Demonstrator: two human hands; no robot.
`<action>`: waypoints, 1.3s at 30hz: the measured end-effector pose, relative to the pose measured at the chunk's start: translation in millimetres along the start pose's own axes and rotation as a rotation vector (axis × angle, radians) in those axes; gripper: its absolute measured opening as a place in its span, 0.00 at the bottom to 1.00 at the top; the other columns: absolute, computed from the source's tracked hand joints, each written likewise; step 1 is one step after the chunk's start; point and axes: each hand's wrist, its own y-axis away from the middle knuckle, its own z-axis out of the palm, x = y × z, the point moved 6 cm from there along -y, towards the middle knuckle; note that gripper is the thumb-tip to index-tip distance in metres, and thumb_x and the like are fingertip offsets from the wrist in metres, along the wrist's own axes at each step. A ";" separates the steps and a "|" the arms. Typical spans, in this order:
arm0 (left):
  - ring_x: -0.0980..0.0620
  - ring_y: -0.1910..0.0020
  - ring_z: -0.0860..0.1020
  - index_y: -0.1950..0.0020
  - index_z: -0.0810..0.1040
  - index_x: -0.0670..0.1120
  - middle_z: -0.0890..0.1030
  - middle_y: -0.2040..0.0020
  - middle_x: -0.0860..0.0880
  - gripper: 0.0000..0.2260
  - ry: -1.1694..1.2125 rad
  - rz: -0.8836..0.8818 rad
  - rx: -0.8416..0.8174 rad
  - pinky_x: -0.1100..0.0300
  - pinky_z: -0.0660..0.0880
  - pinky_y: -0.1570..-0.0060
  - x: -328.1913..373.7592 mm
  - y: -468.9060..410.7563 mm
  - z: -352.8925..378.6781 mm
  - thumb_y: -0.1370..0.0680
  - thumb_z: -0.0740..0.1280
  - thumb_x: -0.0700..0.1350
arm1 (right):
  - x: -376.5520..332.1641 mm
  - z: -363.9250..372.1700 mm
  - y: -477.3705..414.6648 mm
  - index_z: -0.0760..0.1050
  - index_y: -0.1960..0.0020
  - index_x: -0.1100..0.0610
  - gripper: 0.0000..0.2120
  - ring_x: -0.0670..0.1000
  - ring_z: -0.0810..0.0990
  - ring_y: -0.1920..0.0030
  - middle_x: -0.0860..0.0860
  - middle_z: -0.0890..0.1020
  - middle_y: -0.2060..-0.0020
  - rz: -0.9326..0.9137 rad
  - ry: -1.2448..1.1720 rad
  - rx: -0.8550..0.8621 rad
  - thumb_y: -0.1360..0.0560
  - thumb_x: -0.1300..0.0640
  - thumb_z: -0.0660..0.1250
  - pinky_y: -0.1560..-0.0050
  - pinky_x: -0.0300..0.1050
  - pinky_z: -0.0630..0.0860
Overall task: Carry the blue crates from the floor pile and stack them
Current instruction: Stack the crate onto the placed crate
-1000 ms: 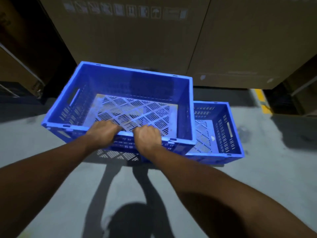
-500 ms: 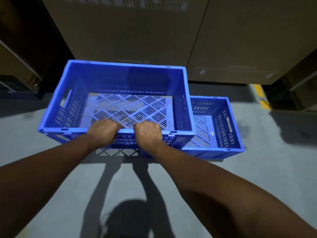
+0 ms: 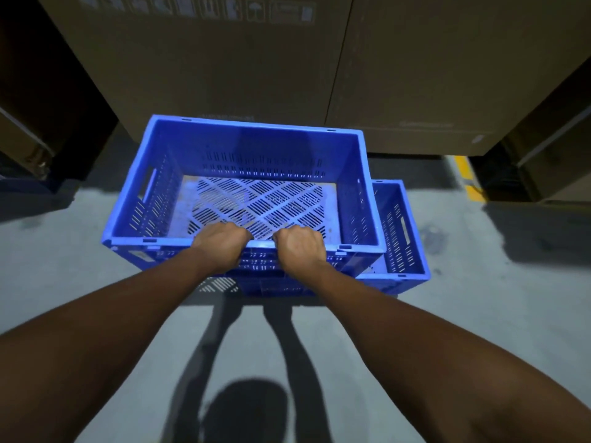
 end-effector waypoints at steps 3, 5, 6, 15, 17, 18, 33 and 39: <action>0.42 0.48 0.80 0.42 0.79 0.53 0.82 0.49 0.45 0.14 -0.005 0.008 0.009 0.50 0.77 0.50 20.2 -9.6 -0.6 0.27 0.66 0.43 | 21.6 -0.3 5.9 0.78 0.50 0.55 0.08 0.60 0.81 0.54 0.56 0.82 0.57 0.017 0.011 0.005 0.28 0.62 0.66 0.58 0.48 0.72; 0.42 0.47 0.80 0.41 0.79 0.53 0.82 0.48 0.44 0.15 -0.001 0.012 0.008 0.49 0.77 0.50 33.1 -15.4 -1.6 0.26 0.66 0.43 | 35.2 -1.1 9.3 0.78 0.51 0.55 0.07 0.59 0.81 0.55 0.55 0.82 0.58 0.032 0.015 0.002 0.28 0.61 0.67 0.57 0.49 0.73; 0.42 0.47 0.80 0.41 0.79 0.53 0.82 0.48 0.44 0.15 0.000 0.013 0.010 0.49 0.77 0.50 38.8 -18.2 -2.0 0.26 0.66 0.42 | 41.8 -1.4 10.8 0.78 0.52 0.55 0.06 0.59 0.81 0.56 0.55 0.82 0.58 0.036 0.014 -0.004 0.28 0.61 0.68 0.57 0.49 0.73; 0.41 0.51 0.80 0.45 0.79 0.52 0.82 0.52 0.44 0.13 0.008 0.035 0.010 0.48 0.78 0.52 95.2 -42.1 -6.9 0.28 0.67 0.42 | 101.2 -5.8 28.2 0.78 0.52 0.55 0.06 0.58 0.81 0.58 0.54 0.82 0.59 0.043 0.044 0.005 0.28 0.58 0.70 0.61 0.48 0.73; 0.41 0.51 0.80 0.45 0.79 0.52 0.82 0.52 0.44 0.12 0.012 0.040 0.005 0.49 0.77 0.53 104.6 -46.2 -7.6 0.27 0.67 0.42 | 111.3 -6.8 30.4 0.78 0.51 0.55 0.06 0.58 0.81 0.58 0.54 0.82 0.59 0.042 0.052 0.014 0.28 0.58 0.69 0.62 0.47 0.72; 0.41 0.51 0.80 0.45 0.79 0.52 0.81 0.52 0.44 0.12 0.016 0.040 0.006 0.49 0.77 0.53 108.5 -47.9 -8.1 0.27 0.67 0.42 | 116.1 -7.2 31.5 0.79 0.51 0.55 0.06 0.58 0.81 0.58 0.55 0.82 0.59 0.043 0.053 0.018 0.28 0.58 0.69 0.62 0.47 0.71; 0.42 0.53 0.79 0.51 0.78 0.49 0.80 0.55 0.44 0.08 0.007 0.058 0.022 0.50 0.74 0.58 169.6 -68.5 -17.5 0.27 0.66 0.38 | 178.4 -10.5 50.0 0.79 0.52 0.53 0.06 0.58 0.81 0.56 0.53 0.83 0.58 0.079 0.059 -0.010 0.28 0.54 0.70 0.61 0.46 0.68; 0.42 0.54 0.80 0.47 0.79 0.50 0.81 0.54 0.45 0.10 0.002 0.050 0.025 0.51 0.74 0.57 168.7 -71.4 -15.1 0.27 0.67 0.40 | 179.9 -9.6 49.0 0.78 0.53 0.53 0.05 0.58 0.80 0.58 0.53 0.82 0.60 0.077 0.052 -0.025 0.28 0.57 0.69 0.61 0.46 0.71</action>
